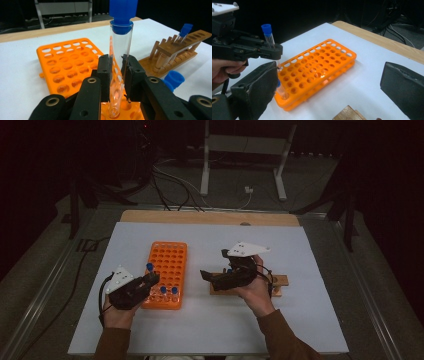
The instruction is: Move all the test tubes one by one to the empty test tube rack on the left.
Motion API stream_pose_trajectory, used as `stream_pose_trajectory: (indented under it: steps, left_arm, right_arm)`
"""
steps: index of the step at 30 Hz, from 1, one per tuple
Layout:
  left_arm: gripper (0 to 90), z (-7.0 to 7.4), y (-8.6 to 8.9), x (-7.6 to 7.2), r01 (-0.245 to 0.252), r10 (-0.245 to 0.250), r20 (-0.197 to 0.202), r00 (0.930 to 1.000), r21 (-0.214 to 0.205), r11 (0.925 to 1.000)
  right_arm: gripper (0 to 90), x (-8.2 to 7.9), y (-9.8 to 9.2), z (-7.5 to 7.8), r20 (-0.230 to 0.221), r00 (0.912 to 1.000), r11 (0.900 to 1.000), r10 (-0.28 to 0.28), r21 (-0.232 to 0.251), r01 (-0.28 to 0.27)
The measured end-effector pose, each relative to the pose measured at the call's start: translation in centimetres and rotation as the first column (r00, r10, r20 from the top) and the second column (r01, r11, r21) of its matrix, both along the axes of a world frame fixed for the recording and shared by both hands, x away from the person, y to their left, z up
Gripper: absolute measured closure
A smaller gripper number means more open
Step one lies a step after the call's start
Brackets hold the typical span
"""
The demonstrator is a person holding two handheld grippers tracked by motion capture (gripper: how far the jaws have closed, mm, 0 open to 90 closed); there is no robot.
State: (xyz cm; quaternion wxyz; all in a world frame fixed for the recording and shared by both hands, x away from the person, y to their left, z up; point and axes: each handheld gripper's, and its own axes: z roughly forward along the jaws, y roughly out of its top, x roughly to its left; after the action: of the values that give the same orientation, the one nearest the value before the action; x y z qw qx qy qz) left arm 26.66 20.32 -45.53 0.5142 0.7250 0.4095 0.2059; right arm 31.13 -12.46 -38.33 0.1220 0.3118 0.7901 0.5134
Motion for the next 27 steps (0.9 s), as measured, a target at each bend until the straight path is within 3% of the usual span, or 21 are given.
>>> stream_pose_trajectory:
  steps: [8, 11, 18, 27]
  left_arm:
    - [77.3, -0.8, -0.5, -0.4, -0.001, 0.002, -0.019, 0.9998, 0.029, 0.9996]
    - [77.3, -1.1, -0.5, -0.5, -0.003, 0.003, -0.025, 0.9997, 0.019, 0.9998]
    - [77.2, -1.7, -0.8, -1.1, 0.027, -0.026, -0.028, 0.9993, 0.037, 0.9989]
    - [77.1, -2.7, -1.2, -1.4, 0.063, -0.055, -0.075, 0.9956, 0.107, 0.9923]
  right_arm:
    - [1.9, -0.1, -0.9, -0.2, 0.0, 0.9999, 0.9998, -0.015, 0.014, 0.015]
    - [1.9, -0.1, -1.1, -0.2, 0.0, 0.9998, 0.9997, -0.018, 0.017, 0.018]
    - [1.9, -0.2, -1.5, -0.3, -0.002, 0.9998, 0.9995, -0.02, 0.023, 0.02]
    - [1.9, -0.3, -1.6, -0.3, -0.005, 0.9998, 0.9994, -0.021, 0.026, 0.021]
